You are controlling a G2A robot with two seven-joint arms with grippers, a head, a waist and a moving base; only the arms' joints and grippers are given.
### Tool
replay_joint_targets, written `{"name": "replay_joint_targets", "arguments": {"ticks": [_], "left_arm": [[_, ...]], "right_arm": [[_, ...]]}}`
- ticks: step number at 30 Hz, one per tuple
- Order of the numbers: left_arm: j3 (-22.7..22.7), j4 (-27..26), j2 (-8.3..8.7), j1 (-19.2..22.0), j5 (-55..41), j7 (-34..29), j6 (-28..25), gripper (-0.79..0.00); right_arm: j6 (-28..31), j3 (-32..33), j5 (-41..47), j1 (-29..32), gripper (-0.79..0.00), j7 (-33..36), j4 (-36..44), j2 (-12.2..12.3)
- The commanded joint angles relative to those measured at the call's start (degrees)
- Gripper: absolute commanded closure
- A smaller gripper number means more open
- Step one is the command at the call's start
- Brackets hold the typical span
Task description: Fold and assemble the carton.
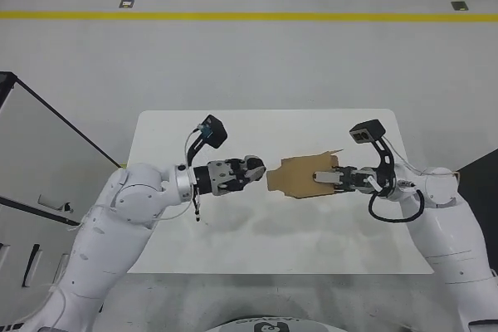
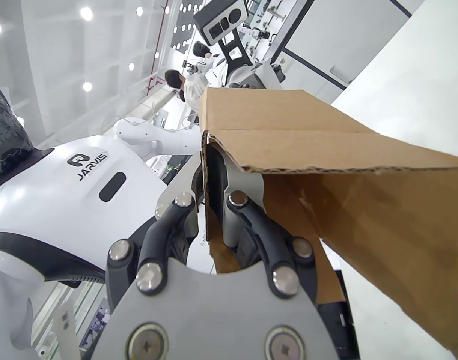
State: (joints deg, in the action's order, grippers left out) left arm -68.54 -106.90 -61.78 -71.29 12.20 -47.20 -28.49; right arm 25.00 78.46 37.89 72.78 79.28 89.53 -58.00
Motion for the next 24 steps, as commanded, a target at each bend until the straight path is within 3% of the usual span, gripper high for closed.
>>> {"name": "replay_joint_targets", "arguments": {"ticks": [1, 10, 24], "left_arm": [[-0.24, 0.48, 0.08, 0.36, -2.46, -0.7, 0.33, 0.0], [0.79, 1.57, 0.34, 1.31, -9.11, -5.42, 2.83, 0.0], [5.08, 2.01, -0.27, 1.98, -11.72, -1.87, 1.39, 0.0]], "right_arm": [[0.26, 0.18, 0.22, 0.18, 0.0, -0.27, 0.12, 0.08], [0.93, 0.64, -0.04, 0.53, 0.0, -0.93, 0.38, 0.49], [1.95, -0.98, -0.14, 1.31, 0.0, -1.95, 2.38, 1.03]]}}
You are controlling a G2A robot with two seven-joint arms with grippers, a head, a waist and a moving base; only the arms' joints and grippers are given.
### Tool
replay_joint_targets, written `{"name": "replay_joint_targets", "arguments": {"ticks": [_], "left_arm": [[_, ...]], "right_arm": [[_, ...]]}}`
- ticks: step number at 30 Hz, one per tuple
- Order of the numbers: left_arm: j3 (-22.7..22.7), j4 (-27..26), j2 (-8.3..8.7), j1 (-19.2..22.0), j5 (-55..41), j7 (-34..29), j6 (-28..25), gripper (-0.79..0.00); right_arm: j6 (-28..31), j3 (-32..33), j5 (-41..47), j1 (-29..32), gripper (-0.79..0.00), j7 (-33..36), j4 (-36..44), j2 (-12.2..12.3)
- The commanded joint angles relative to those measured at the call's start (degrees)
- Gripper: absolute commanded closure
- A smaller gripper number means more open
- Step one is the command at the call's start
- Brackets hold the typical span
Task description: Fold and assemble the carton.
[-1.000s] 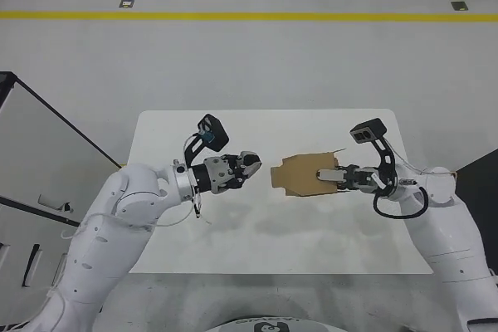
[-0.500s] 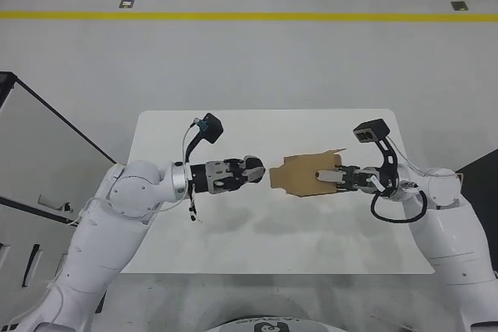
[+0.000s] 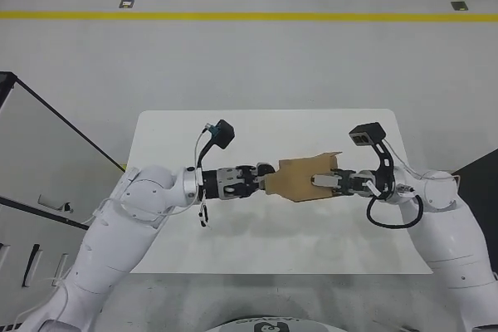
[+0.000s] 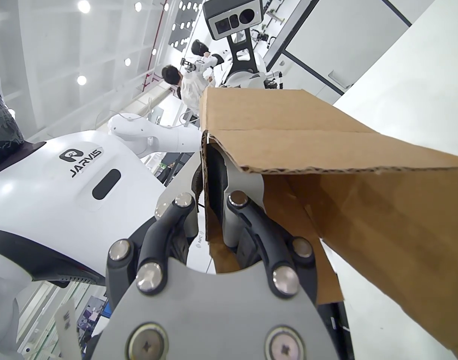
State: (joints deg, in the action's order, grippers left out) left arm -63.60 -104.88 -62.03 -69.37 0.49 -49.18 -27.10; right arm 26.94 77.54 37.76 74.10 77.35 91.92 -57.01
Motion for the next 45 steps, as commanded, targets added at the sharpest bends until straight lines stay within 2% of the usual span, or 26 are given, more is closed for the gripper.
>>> {"name": "replay_joint_targets", "arguments": {"ticks": [1, 10, 24, 45], "left_arm": [[0.39, -0.11, -0.05, 0.09, -0.22, 0.26, -0.13, 0.0], [2.72, 0.23, -0.37, 0.69, -1.3, 0.75, -0.34, 0.0], [2.86, 1.23, -0.29, 1.09, -0.62, 1.42, -0.3, 0.0], [-5.08, -0.98, 1.31, -1.78, 0.64, 2.86, -1.69, 0.0]], "right_arm": [[0.02, -0.19, -0.04, 0.0, 0.0, -0.02, -0.06, 0.07], [0.14, -1.32, 0.07, -0.33, 0.0, -0.14, -0.18, 0.36], [-0.63, -3.21, 2.84, -1.24, 0.0, 0.62, -1.39, 0.48], [1.92, -0.25, 0.37, 0.92, 0.0, -1.92, 1.36, 1.94]]}}
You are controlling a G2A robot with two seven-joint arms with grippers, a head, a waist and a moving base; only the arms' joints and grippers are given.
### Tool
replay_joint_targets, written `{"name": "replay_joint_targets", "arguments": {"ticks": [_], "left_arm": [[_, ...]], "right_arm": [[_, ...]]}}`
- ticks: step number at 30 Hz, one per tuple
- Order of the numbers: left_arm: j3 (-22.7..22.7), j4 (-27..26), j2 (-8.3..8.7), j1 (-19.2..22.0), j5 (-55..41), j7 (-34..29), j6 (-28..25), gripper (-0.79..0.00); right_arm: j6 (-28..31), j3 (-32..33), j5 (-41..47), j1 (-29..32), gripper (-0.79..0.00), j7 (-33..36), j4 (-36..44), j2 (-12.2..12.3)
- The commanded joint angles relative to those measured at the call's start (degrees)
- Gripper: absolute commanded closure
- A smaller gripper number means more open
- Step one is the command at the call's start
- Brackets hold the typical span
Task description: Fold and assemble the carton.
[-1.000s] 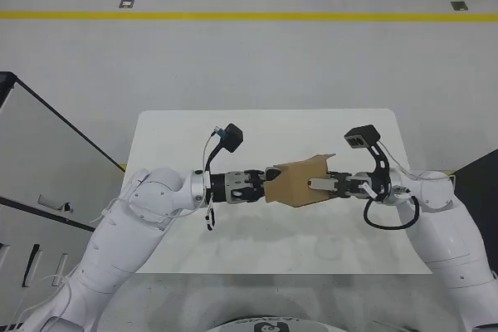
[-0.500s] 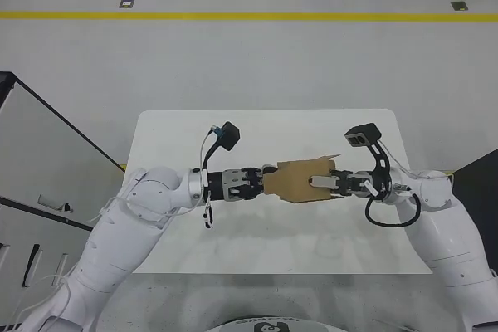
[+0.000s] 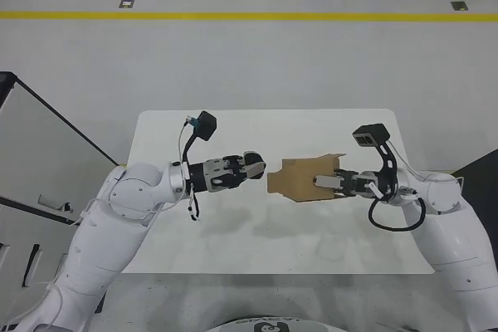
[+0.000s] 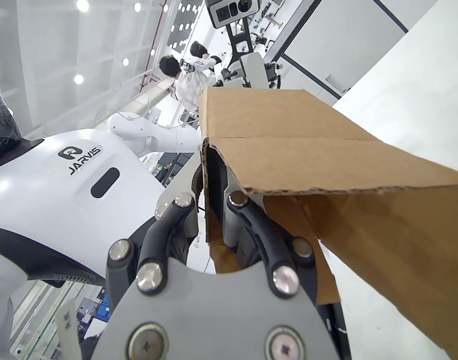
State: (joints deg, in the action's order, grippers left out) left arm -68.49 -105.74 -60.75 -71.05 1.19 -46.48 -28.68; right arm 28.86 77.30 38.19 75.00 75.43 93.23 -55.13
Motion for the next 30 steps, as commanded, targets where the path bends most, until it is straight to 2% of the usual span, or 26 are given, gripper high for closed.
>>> {"name": "replay_joint_targets", "arguments": {"ticks": [1, 20, 30], "left_arm": [[-0.3, -0.24, 0.07, -0.23, -0.12, 0.23, -0.17, 0.0], [5.81, 1.47, -0.85, 2.68, -1.65, 1.15, -1.27, 0.0], [7.64, 2.48, -1.13, 3.88, -1.91, 0.64, -1.38, 0.0]], "right_arm": [[0.02, -0.04, -0.1, 0.04, 0.0, -0.02, 0.12, 0.12], [0.48, -2.87, -0.64, -1.1, 0.0, -0.48, 0.28, 1.09], [1.35, -3.35, -0.28, -1.58, 0.0, -1.35, -0.53, 1.58]]}}
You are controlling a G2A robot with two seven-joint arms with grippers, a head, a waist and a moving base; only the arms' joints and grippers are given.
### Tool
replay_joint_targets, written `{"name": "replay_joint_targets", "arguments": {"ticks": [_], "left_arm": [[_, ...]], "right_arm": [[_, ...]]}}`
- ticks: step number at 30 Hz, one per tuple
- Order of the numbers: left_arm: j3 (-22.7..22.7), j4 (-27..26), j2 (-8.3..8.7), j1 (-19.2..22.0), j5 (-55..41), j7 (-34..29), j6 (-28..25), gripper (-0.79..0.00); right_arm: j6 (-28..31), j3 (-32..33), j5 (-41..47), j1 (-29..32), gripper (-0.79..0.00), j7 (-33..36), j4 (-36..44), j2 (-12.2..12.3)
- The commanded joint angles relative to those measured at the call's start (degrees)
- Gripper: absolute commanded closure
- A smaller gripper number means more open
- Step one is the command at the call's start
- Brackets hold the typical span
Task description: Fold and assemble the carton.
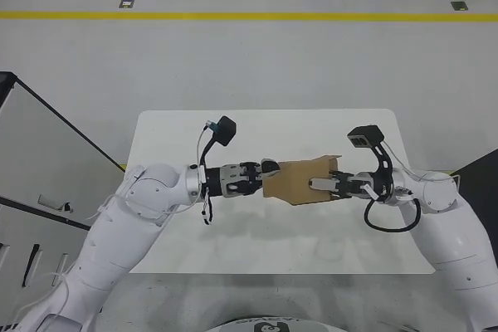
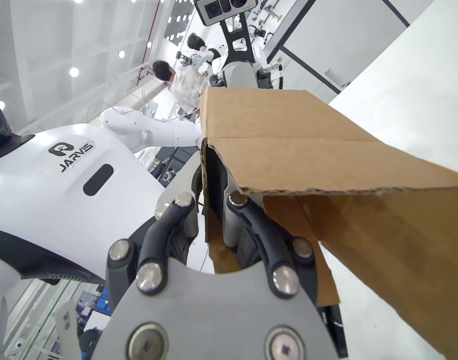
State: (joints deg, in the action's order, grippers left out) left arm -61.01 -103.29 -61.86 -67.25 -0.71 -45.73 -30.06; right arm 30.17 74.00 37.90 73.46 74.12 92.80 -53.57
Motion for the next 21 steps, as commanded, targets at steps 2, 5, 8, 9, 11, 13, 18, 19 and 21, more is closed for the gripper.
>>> {"name": "replay_joint_targets", "arguments": {"ticks": [2, 5, 8, 9, 11, 13, 18, 19, 21], "left_arm": [[0.56, 0.11, -0.07, 0.23, -0.12, -0.25, -0.01, 0.0], [1.26, 0.31, -0.19, 0.54, -0.26, -0.39, 0.01, 0.0], [1.98, 0.56, -0.33, 0.92, -0.36, -0.44, 0.07, 0.0], [2.17, 0.64, -0.37, 1.06, -0.36, -0.4, 0.07, 0.0], [2.55, 0.83, -0.45, 1.3, -0.36, -0.34, 0.08, 0.0], [2.85, 1.02, -0.53, 1.51, -0.27, -0.15, 0.07, 0.0], [3.24, 1.31, -0.65, 1.81, -0.08, 0.28, 0.02, 0.0], [3.08, 1.36, -0.63, 1.83, 0.03, 0.42, 0.07, 0.0], [2.61, 1.29, -0.55, 1.74, 0.23, 0.56, 0.11, 0.0]], "right_arm": [[0.05, -0.21, 0.05, -0.16, 0.0, -0.05, -0.32, 0.11], [0.12, -0.44, 0.11, -0.42, 0.0, -0.12, -0.56, 0.23], [0.26, -0.68, 0.23, -0.6, 0.0, -0.26, -0.86, 0.33], [0.34, -0.75, 0.25, -0.63, 0.0, -0.34, -0.91, 0.36], [0.39, -0.91, 0.36, -0.67, 0.0, -0.39, -1.01, 0.42], [0.39, -1.17, 0.53, -0.7, 0.0, -0.39, -1.02, 0.47], [0.46, -1.79, 0.77, -0.81, 0.0, -0.46, -1.07, 0.57], [0.46, -1.86, 0.93, -0.8, 0.0, -0.46, -1.13, 0.6], [0.56, -1.75, 1.13, -0.82, 0.0, -0.56, -1.33, 0.69]]}}
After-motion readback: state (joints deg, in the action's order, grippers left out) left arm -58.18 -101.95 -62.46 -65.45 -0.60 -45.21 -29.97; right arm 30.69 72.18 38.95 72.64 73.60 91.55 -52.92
